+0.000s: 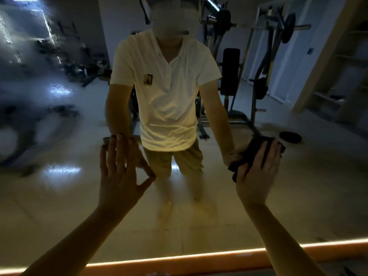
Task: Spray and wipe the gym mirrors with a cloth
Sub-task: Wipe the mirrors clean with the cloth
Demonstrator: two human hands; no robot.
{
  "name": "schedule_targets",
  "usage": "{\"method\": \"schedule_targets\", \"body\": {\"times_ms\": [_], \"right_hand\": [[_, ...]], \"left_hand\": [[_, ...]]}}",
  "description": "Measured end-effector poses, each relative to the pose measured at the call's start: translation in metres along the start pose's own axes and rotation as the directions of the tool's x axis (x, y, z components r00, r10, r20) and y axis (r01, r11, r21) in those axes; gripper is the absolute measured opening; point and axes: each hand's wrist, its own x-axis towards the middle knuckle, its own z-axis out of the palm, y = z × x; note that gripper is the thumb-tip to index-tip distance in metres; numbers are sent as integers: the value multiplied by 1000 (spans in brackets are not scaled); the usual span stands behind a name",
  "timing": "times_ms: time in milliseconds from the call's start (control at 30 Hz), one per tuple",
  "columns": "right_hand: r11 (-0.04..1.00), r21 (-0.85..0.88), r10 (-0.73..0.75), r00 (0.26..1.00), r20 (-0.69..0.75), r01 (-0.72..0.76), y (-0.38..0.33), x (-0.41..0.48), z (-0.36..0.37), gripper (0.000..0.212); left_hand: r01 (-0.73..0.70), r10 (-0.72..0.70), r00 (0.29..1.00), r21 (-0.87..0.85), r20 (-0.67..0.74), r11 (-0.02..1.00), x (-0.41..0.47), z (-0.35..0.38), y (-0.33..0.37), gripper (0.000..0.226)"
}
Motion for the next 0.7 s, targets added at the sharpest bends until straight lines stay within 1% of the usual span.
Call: {"method": "schedule_targets", "body": {"times_ms": [67, 133, 233, 300, 333, 367, 433, 500, 567, 633, 700], "right_hand": [[995, 73, 68, 998, -15, -67, -11, -14, 9, 63], [990, 135, 51, 999, -17, -48, -31, -32, 19, 62], [983, 179, -53, 998, 18, 49, -64, -57, 29, 60], [969, 188, -177, 982, 68, 162, -87, -70, 34, 62], [950, 185, -270, 959, 88, 251, -98, -76, 37, 64], [916, 173, -382, 919, 98, 362, -110, -81, 41, 66], [794, 136, -607, 787, 112, 593, -133, -90, 51, 68], [655, 144, -756, 645, 111, 742, -155, -98, 62, 58], [555, 169, -832, 538, 135, 815, -169, -106, 70, 48], [474, 170, -877, 446, 176, 864, -172, -113, 73, 48], [418, 120, -896, 387, 216, 900, -165, -112, 69, 51]], "left_hand": [[-7, 7, 1000, 6, -10, 1000, 0, 1, -1, 120], [-7, 8, 1000, 17, -8, 1000, -1, 2, -3, 122], [-3, 3, 1000, 15, -2, 1000, -1, 2, -3, 123], [-6, 6, 1000, -5, -3, 1000, -1, 2, -2, 122], [-6, 6, 1000, -17, 0, 1000, -1, 2, -2, 121], [-6, 6, 1000, -28, 7, 1000, 0, 0, -2, 119], [-18, 20, 999, -55, 26, 998, -2, -6, -5, 109], [-39, 42, 998, -74, 43, 996, -10, -15, -12, 91], [-11, 15, 999, -74, 52, 997, -25, -24, -20, 81], [46, -43, 996, -51, 73, 998, -41, -31, -28, 86], [73, -71, 992, -15, 101, 997, -54, -31, -32, 98]]}}
